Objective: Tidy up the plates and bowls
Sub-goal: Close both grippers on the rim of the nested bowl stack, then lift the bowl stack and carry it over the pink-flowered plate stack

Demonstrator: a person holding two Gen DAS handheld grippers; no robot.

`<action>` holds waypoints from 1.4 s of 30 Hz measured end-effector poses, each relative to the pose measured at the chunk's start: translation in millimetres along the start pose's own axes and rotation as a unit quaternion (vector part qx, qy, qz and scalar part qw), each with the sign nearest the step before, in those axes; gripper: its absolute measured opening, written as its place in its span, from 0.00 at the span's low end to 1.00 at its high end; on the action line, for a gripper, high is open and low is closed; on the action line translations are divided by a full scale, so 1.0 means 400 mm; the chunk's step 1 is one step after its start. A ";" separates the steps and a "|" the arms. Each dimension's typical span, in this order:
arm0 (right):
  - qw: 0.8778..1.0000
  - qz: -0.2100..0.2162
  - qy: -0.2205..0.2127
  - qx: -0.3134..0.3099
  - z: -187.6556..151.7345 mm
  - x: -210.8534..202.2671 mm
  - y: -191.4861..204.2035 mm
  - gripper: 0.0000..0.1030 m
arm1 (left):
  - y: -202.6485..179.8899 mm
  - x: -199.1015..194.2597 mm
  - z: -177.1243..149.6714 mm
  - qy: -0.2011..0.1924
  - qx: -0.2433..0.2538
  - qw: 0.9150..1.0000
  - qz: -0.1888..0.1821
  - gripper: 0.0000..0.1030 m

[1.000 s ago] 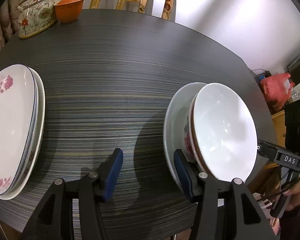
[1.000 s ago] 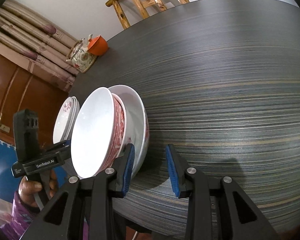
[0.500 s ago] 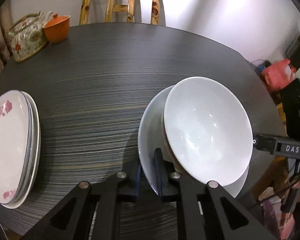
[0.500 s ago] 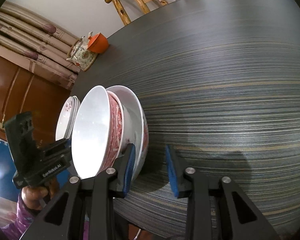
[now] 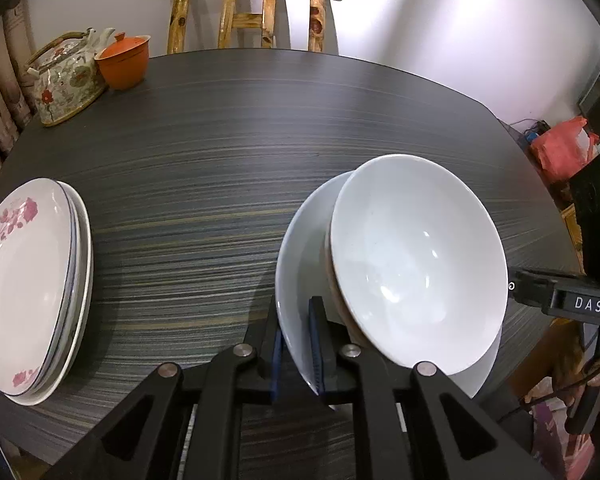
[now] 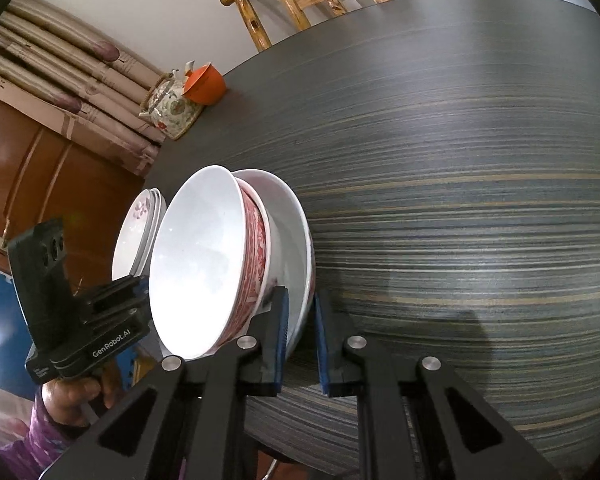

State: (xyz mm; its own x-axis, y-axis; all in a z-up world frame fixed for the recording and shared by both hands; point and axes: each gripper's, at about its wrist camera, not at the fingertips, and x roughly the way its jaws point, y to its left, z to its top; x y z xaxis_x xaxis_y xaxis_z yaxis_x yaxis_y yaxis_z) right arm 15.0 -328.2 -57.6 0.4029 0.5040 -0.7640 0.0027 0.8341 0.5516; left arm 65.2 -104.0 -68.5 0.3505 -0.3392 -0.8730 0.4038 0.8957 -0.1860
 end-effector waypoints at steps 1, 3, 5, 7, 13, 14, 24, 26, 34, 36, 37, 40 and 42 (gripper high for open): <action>1.000 0.000 0.001 -0.001 -0.001 0.002 0.002 0.12 | 0.003 -0.002 -0.002 0.000 -0.002 1.000 0.000 0.11; 1.000 0.000 0.001 0.000 -0.003 0.002 0.003 0.12 | 0.006 -0.005 -0.006 0.001 -0.002 1.000 0.002 0.11; 1.000 0.002 0.003 0.002 -0.003 0.004 0.003 0.12 | 0.008 -0.009 -0.009 0.002 -0.003 1.000 0.005 0.11; 1.000 0.002 0.003 0.003 -0.006 0.005 0.005 0.12 | 0.011 -0.014 -0.012 0.002 -0.003 1.000 0.007 0.11; 1.000 0.004 0.009 0.004 -0.013 0.014 0.017 0.12 | 0.024 -0.028 -0.019 -0.001 -0.003 1.000 0.017 0.11; 1.000 0.005 0.011 0.003 -0.014 0.017 0.020 0.12 | 0.025 -0.031 -0.020 -0.001 -0.003 1.000 0.018 0.11; 1.000 0.009 0.018 -0.005 -0.017 0.030 0.056 0.13 | 0.048 -0.074 -0.028 -0.012 -0.012 0.999 0.027 0.10; 1.000 0.010 0.019 -0.008 -0.016 0.032 0.066 0.13 | 0.055 -0.080 -0.028 -0.013 -0.014 0.999 0.028 0.10; 1.000 0.008 0.024 -0.015 -0.018 0.037 0.092 0.13 | 0.075 -0.096 -0.033 -0.015 -0.024 0.999 0.026 0.09; 1.000 0.008 0.025 -0.016 -0.016 0.037 0.098 0.13 | 0.080 -0.102 -0.033 -0.017 -0.025 0.999 0.027 0.09; 0.999 0.007 0.025 -0.017 -0.013 0.038 0.104 0.13 | 0.084 -0.107 -0.032 -0.019 -0.027 0.999 0.027 0.09; 0.999 0.007 0.025 -0.020 -0.008 0.036 0.117 0.13 | 0.096 -0.116 -0.025 -0.023 -0.030 0.999 0.027 0.09; 0.999 0.007 0.024 -0.024 -0.002 0.035 0.126 0.13 | 0.106 -0.126 -0.021 -0.026 -0.033 0.999 0.028 0.09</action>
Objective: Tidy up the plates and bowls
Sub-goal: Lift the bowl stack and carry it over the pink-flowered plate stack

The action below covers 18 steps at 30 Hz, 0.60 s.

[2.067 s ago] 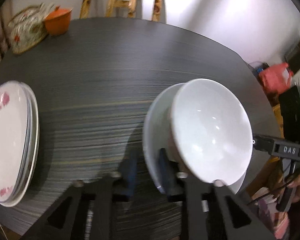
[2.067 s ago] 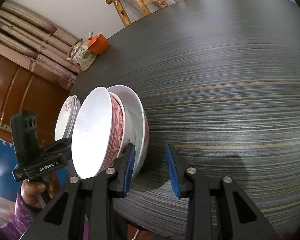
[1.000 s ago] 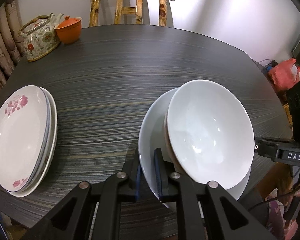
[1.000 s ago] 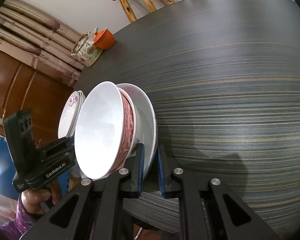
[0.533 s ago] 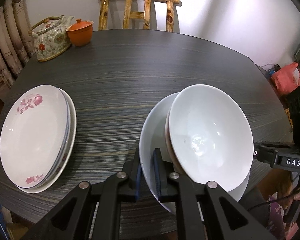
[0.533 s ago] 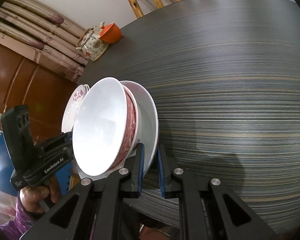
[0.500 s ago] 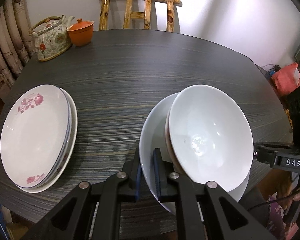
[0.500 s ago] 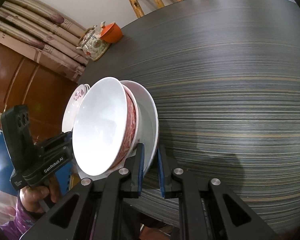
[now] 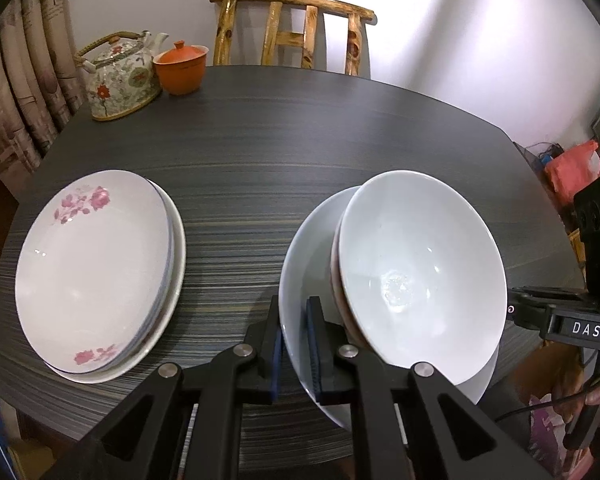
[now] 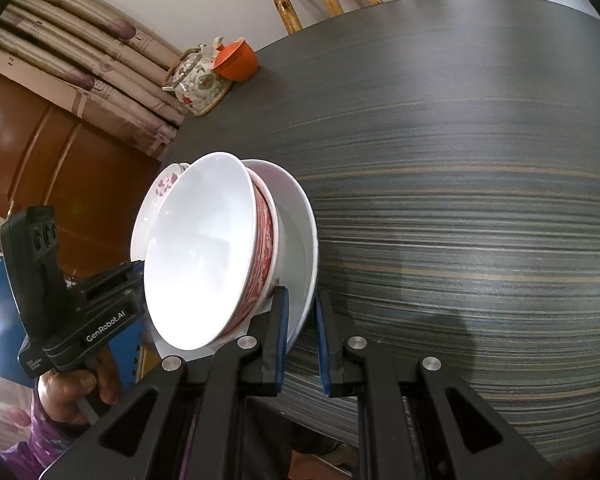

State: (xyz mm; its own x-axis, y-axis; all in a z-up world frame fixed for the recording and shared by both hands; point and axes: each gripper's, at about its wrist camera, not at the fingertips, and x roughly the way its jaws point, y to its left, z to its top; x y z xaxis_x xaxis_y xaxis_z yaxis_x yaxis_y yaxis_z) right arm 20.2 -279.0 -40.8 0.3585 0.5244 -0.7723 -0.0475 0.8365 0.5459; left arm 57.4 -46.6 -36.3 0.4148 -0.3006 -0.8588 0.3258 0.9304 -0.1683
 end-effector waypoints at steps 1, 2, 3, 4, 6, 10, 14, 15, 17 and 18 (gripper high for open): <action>1.000 0.000 0.000 -0.001 0.003 -0.001 0.003 0.13 | 0.004 -0.003 0.002 -0.001 -0.001 1.000 0.001 0.09; 1.000 0.000 0.000 -0.003 0.007 0.000 0.008 0.13 | 0.009 -0.007 0.004 -0.003 -0.003 1.000 0.001 0.09; 1.000 0.000 0.000 -0.005 0.009 0.000 0.012 0.13 | 0.013 -0.010 0.005 -0.004 -0.004 1.000 0.002 0.09; 1.000 0.001 -0.001 -0.007 0.012 0.000 0.018 0.13 | 0.017 -0.014 0.006 -0.005 -0.005 1.000 0.003 0.09; 1.000 0.002 -0.001 -0.011 0.015 0.001 0.029 0.13 | 0.024 -0.021 0.005 -0.006 -0.010 1.000 0.005 0.09; 1.000 0.005 0.002 -0.016 0.021 0.006 0.047 0.13 | 0.044 -0.033 0.006 -0.009 -0.019 1.000 0.008 0.09; 1.000 0.006 0.007 -0.023 0.033 0.015 0.073 0.13 | 0.071 -0.046 0.007 -0.013 -0.032 0.999 0.009 0.09; 1.000 0.006 0.007 -0.025 0.035 0.016 0.078 0.13 | 0.080 -0.051 0.008 -0.014 -0.036 0.999 0.010 0.09; 0.999 0.007 0.009 -0.030 0.043 0.022 0.095 0.13 | 0.094 -0.059 0.009 -0.017 -0.040 0.999 0.012 0.09; 0.999 0.007 0.009 -0.032 0.046 0.025 0.102 0.13 | 0.101 -0.063 0.010 -0.018 -0.043 0.999 0.013 0.09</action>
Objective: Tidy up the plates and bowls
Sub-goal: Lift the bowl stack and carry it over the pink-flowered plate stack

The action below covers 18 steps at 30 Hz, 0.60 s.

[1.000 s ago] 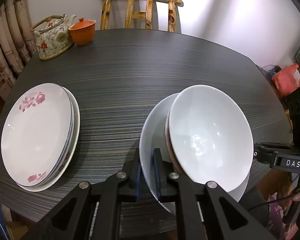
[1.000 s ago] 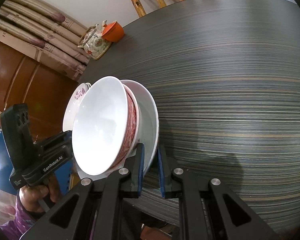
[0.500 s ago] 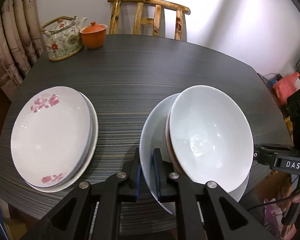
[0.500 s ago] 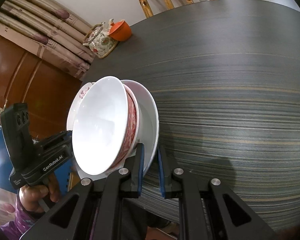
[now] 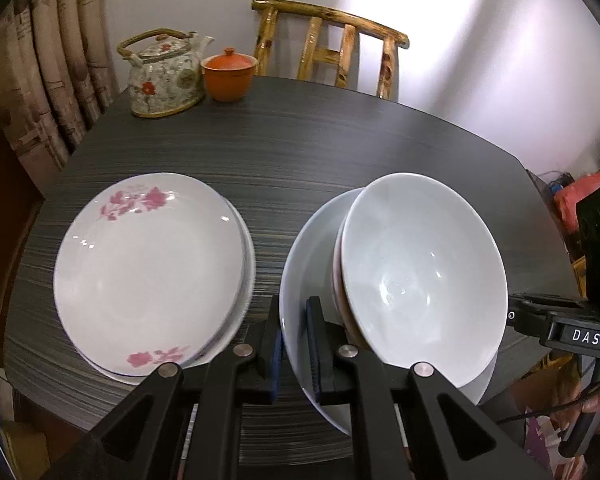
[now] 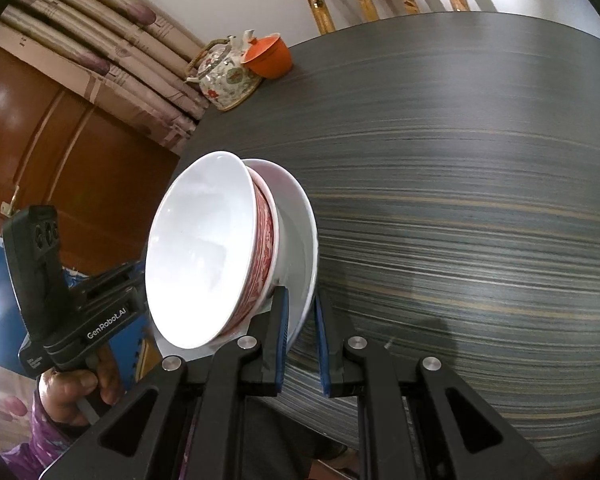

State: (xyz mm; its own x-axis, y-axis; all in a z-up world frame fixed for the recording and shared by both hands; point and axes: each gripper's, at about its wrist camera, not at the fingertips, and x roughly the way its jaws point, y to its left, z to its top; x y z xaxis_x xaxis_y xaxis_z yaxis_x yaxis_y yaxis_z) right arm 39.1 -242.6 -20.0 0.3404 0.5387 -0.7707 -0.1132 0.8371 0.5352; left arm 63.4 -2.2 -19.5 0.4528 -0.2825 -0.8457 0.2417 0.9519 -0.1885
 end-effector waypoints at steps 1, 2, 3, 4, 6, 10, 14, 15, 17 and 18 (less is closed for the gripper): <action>1.000 0.000 0.000 -0.002 0.004 0.002 0.004 0.13 | 0.008 -0.005 0.003 -0.001 -0.002 1.000 0.001 0.09; 1.000 0.001 0.001 -0.004 0.008 0.005 0.011 0.13 | 0.015 -0.009 0.005 -0.002 -0.002 1.000 0.003 0.09; 1.000 0.003 0.001 -0.006 0.015 0.008 0.019 0.13 | 0.022 -0.014 0.006 -0.003 -0.003 1.000 0.005 0.09; 1.000 0.003 0.002 -0.009 0.018 0.011 0.024 0.13 | 0.028 -0.020 0.007 -0.004 -0.005 1.000 0.007 0.09; 1.000 0.005 0.003 -0.013 0.025 0.016 0.037 0.13 | 0.047 -0.028 0.012 -0.006 -0.011 1.000 0.010 0.09; 1.000 0.008 0.007 -0.020 0.042 0.030 0.068 0.13 | 0.078 -0.044 0.019 -0.011 -0.023 1.000 0.014 0.09; 0.999 0.011 0.010 -0.031 0.063 0.043 0.100 0.13 | 0.110 -0.058 0.024 -0.015 -0.033 0.999 0.019 0.09; 0.999 0.012 0.011 -0.033 0.068 0.048 0.108 0.13 | 0.118 -0.062 0.025 -0.016 -0.036 0.999 0.019 0.09; 0.999 0.013 0.013 -0.038 0.077 0.055 0.123 0.13 | 0.134 -0.071 0.026 -0.018 -0.040 0.999 0.022 0.09; 0.999 0.013 0.013 -0.040 0.082 0.059 0.132 0.13 | 0.144 -0.075 0.027 -0.020 -0.043 0.999 0.023 0.09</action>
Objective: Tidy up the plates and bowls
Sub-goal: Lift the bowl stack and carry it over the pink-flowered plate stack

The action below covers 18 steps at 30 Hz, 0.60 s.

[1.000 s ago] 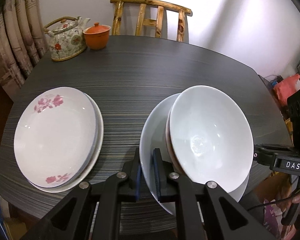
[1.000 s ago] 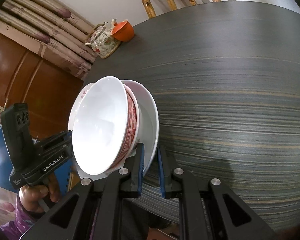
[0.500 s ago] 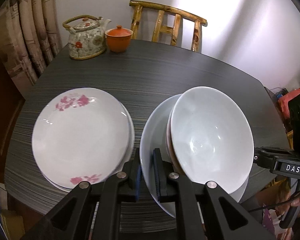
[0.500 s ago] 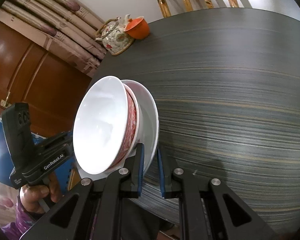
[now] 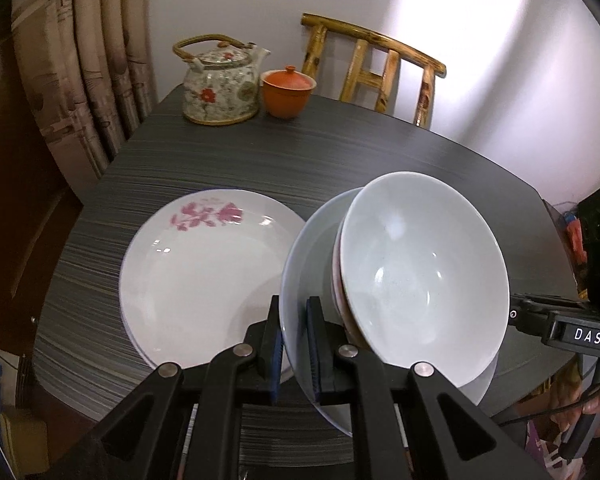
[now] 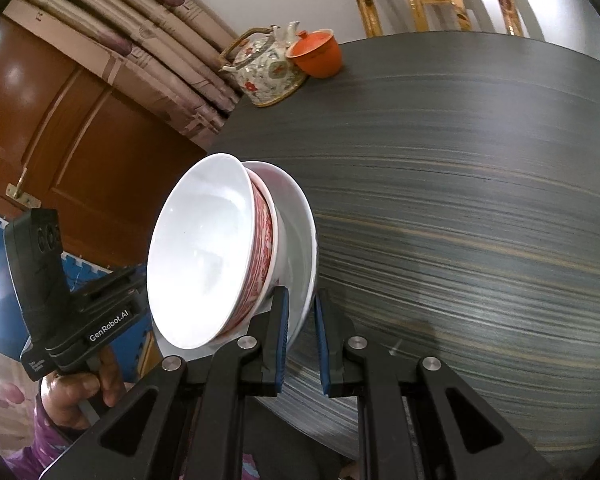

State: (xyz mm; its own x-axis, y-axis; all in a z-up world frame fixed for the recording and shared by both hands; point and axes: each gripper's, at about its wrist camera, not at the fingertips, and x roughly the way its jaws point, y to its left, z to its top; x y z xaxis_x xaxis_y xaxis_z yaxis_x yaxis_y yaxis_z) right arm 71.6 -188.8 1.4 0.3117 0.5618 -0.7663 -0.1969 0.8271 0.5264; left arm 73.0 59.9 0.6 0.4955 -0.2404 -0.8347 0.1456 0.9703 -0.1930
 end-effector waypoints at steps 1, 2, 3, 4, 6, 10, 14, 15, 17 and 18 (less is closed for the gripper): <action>1.000 0.001 0.001 -0.002 0.005 0.004 0.007 0.13 | 0.007 -0.001 0.003 -0.001 -0.002 1.000 0.001 0.09; 1.000 0.002 0.002 -0.004 0.009 0.009 0.014 0.13 | 0.014 -0.003 0.006 -0.001 -0.003 1.000 0.003 0.09; 1.000 0.002 0.003 -0.006 0.015 0.013 0.021 0.13 | 0.021 -0.004 0.009 -0.002 -0.005 1.000 0.005 0.09; 1.000 0.003 0.004 -0.008 0.021 0.018 0.028 0.13 | 0.030 -0.008 0.011 -0.003 -0.007 1.000 0.007 0.10; 1.000 0.005 0.006 -0.012 0.034 0.027 0.040 0.13 | 0.048 -0.013 0.014 -0.005 -0.013 1.000 0.009 0.10; 1.000 0.008 0.008 -0.022 0.060 0.048 0.070 0.13 | 0.086 -0.021 0.018 -0.009 -0.026 1.000 0.015 0.10; 0.999 0.012 0.012 -0.030 0.083 0.073 0.100 0.13 | 0.117 -0.024 0.018 -0.011 -0.037 0.999 0.020 0.10; 0.999 0.013 0.013 -0.031 0.086 0.079 0.105 0.13 | 0.125 -0.024 0.019 -0.011 -0.040 0.999 0.021 0.10; 0.999 0.015 0.015 -0.034 0.094 0.094 0.116 0.13 | 0.140 -0.024 0.020 -0.012 -0.045 0.999 0.024 0.10; 0.999 0.015 0.015 -0.035 0.095 0.098 0.120 0.13 | 0.146 -0.023 0.020 -0.012 -0.049 0.998 0.025 0.10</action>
State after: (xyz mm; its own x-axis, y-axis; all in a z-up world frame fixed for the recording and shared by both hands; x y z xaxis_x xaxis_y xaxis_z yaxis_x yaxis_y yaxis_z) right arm 109.5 -127.5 10.7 0.2764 0.5861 -0.7616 -0.2700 0.8079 0.5238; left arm 83.9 118.5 1.1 0.5213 -0.1903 -0.8319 0.0368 0.9789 -0.2009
